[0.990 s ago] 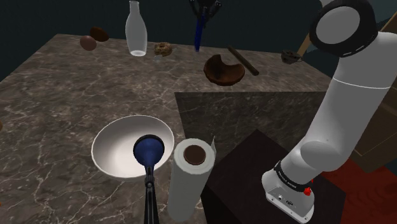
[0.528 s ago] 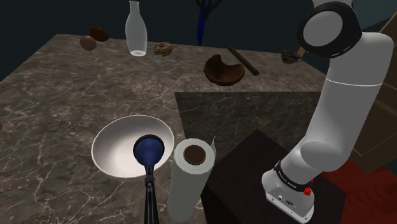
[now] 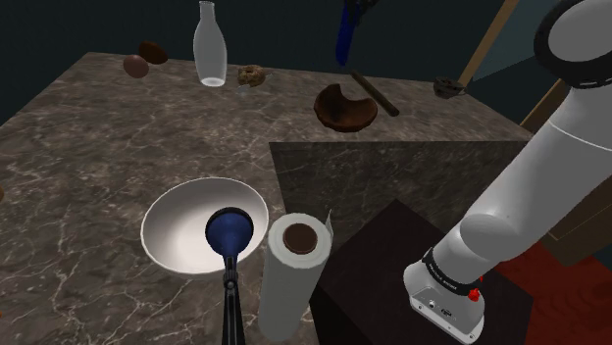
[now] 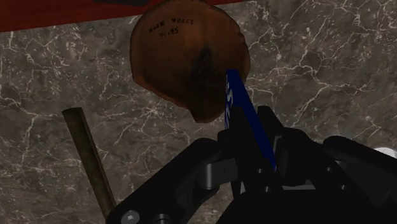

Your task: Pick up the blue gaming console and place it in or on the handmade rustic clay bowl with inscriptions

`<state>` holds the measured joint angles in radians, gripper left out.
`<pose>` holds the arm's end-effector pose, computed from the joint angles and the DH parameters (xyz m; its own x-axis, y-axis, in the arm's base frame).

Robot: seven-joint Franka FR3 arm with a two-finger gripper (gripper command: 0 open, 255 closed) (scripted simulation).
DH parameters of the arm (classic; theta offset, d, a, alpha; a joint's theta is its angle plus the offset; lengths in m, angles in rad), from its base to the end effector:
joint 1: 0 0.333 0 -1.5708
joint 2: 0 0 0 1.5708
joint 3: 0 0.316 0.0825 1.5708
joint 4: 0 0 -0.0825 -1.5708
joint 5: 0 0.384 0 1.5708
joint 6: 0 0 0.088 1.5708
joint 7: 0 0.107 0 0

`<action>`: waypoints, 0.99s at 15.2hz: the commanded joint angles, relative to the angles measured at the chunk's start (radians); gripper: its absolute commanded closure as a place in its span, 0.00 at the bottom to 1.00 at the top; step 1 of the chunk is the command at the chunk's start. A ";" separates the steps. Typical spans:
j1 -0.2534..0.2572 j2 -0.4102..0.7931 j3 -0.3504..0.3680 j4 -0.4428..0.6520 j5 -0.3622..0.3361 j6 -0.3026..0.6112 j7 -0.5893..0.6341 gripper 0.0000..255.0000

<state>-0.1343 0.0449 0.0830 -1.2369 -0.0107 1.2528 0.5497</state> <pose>0.5251 -0.0298 0.7241 0.8226 -0.5682 -0.0212 -0.5678 -0.8229 0.0206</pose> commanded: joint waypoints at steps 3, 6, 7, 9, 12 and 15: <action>-0.038 -0.123 -0.037 -0.119 0.006 -0.004 -0.074 1.00; -0.044 -0.165 -0.046 -0.189 0.006 0.024 -0.089 1.00; -0.044 -0.174 -0.047 -0.214 0.007 0.040 -0.089 1.00; -0.044 -0.191 -0.047 -0.262 0.007 0.072 -0.089 1.00; -0.044 -0.212 -0.047 -0.330 0.008 0.118 -0.090 1.00; -0.044 -0.231 -0.048 -0.393 0.009 0.162 -0.090 1.00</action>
<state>-0.1787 -0.1798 0.0354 -1.6062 -0.0023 1.3968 0.4593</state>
